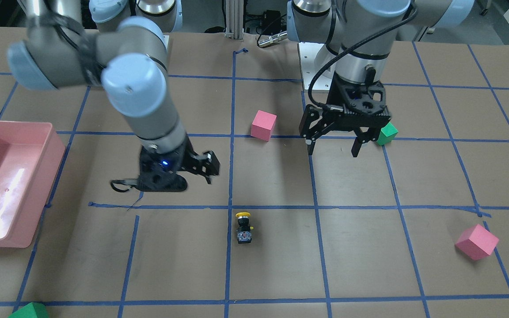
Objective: Align button upright
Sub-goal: 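Set the button down on the table and withdraw the right gripper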
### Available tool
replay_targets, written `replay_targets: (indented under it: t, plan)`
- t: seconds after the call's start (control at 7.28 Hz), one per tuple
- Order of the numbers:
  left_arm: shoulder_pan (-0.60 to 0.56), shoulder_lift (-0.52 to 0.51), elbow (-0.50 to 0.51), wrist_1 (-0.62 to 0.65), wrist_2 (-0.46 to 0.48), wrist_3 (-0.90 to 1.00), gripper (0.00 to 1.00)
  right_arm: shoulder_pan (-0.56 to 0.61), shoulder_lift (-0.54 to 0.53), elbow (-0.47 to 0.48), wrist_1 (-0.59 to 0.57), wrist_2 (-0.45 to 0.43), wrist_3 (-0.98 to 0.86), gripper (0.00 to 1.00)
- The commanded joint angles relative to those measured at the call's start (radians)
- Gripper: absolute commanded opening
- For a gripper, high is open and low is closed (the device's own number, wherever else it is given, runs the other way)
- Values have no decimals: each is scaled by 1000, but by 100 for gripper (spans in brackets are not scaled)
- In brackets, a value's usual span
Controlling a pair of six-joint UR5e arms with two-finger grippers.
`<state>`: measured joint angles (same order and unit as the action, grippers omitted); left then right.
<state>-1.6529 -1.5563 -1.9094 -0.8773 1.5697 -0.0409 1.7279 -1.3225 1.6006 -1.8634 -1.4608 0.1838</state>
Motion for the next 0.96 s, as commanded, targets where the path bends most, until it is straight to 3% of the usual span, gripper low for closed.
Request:
replay_targets:
  t: [0.0, 0.27, 0.82]
  plan:
    - [-59, -28, -171, 289, 41, -37, 100, -97, -160, -10, 199, -129, -182, 100]
    - [-157, -109, -212, 410, 93, -187, 100, -106, -210, -14, 306, -142, -182, 100]
    - [-218, -382, -214, 755, 64, -258, 100, -110, -242, -16, 311, -87, -184, 100]
